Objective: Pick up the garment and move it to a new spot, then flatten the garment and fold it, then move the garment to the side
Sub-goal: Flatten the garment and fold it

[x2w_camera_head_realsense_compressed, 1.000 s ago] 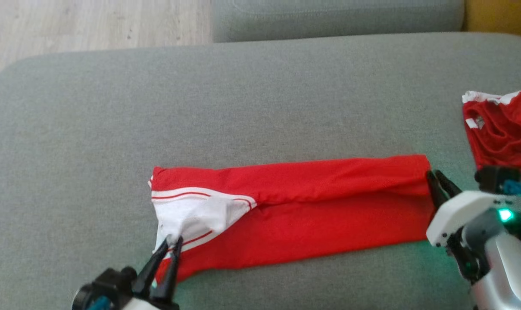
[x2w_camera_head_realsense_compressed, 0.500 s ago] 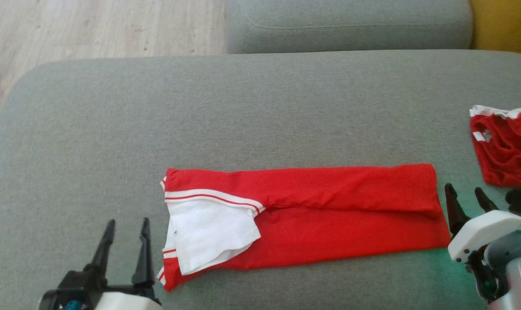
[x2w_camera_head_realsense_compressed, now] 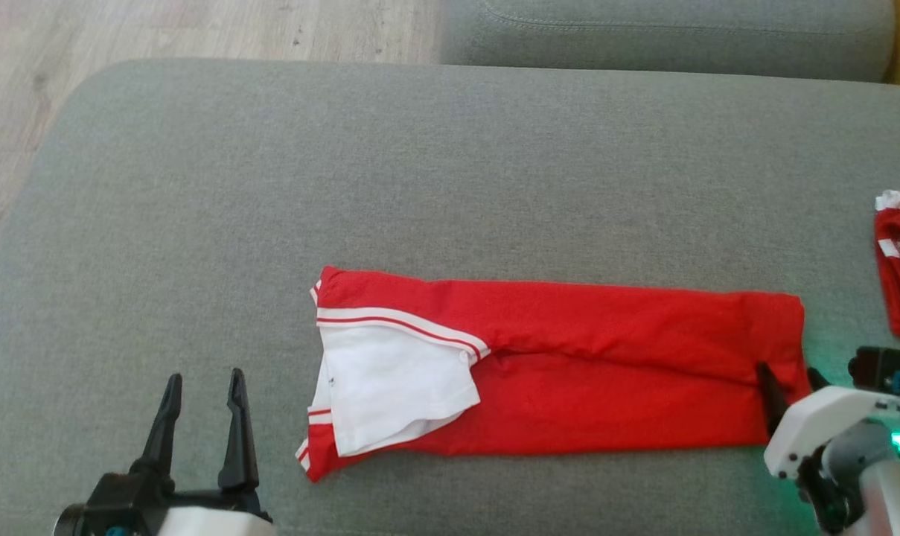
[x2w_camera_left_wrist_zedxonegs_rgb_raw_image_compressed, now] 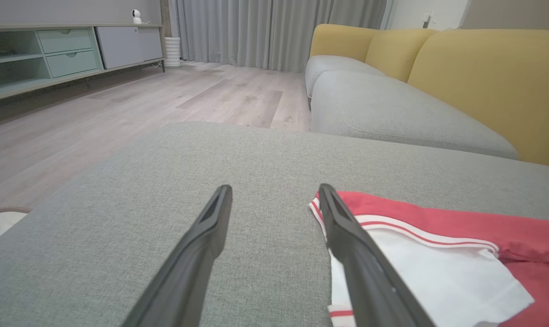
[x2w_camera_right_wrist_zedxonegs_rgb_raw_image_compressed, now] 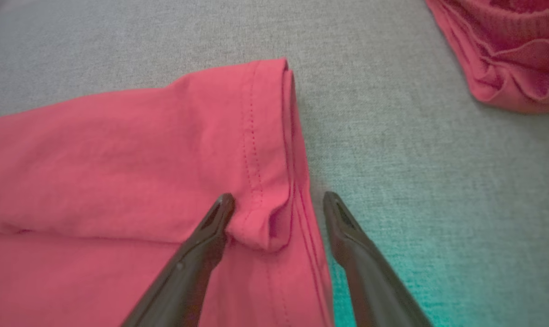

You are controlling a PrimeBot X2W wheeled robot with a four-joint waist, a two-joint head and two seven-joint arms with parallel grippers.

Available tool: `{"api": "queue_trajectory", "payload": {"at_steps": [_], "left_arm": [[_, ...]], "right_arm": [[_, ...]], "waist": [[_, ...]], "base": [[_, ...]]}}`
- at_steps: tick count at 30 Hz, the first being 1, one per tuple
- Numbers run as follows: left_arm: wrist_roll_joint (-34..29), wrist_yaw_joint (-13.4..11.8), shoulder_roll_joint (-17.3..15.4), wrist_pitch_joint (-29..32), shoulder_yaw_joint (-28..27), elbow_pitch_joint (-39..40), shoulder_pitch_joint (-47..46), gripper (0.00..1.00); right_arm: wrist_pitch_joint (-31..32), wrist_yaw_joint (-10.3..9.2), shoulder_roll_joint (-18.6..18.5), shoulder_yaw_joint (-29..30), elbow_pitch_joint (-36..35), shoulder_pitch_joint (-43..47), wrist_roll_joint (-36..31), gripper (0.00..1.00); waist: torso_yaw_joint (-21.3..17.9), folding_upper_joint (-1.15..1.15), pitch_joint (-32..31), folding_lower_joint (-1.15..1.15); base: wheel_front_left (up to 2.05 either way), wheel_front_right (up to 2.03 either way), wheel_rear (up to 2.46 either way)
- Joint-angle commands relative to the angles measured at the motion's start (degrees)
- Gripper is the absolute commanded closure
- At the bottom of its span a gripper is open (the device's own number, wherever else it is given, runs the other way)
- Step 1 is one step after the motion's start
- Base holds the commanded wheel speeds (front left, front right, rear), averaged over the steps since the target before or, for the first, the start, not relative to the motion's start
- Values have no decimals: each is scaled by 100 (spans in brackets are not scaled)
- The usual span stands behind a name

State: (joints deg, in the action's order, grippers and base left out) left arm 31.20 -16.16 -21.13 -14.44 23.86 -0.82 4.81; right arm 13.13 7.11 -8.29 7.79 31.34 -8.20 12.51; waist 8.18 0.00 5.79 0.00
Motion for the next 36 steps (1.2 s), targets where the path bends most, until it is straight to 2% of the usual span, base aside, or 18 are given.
{"api": "queue_trajectory", "payload": {"at_steps": [1,2,3,4,8,13,24,29,36], "left_arm": [[-69,-52,-97,-33,-276,219,-195,0],[-68,-62,-105,-26,-280,238,-193,0],[-70,-71,-112,-18,-280,258,-192,0],[-75,-80,-114,-11,-276,277,-196,0],[-83,-86,-108,13,-235,340,-204,0],[-112,-78,-55,14,-150,360,-242,0],[-127,-69,112,13,16,238,-317,0],[-115,-46,137,8,53,156,-319,0],[-127,-12,147,31,156,84,-319,0]], "right_arm": [[132,37,-35,-174,42,-185,-37,7],[183,37,-20,-204,83,-201,-40,55],[218,37,-9,-238,108,-220,-31,71],[231,37,8,-253,120,-243,-11,100],[213,37,15,-258,67,-403,21,100],[207,37,-162,-97,-228,-637,87,100],[891,37,-672,562,-1418,-341,241,100],[1091,37,-511,584,-1944,-199,387,100],[1498,37,-138,-192,-2974,143,484,100]], "waist": [[13,0,10,0],[8,0,11,0],[-2,0,12,0],[-19,0,12,0],[-178,0,-6,0],[-465,0,-38,0],[-873,0,-56,0],[-943,0,-123,0],[-838,0,-351,0]], "base": [[0,0,0],[0,0,0],[0,0,0],[0,0,0],[0,0,0],[0,0,0],[0,0,0],[0,0,0],[0,0,0]]}}
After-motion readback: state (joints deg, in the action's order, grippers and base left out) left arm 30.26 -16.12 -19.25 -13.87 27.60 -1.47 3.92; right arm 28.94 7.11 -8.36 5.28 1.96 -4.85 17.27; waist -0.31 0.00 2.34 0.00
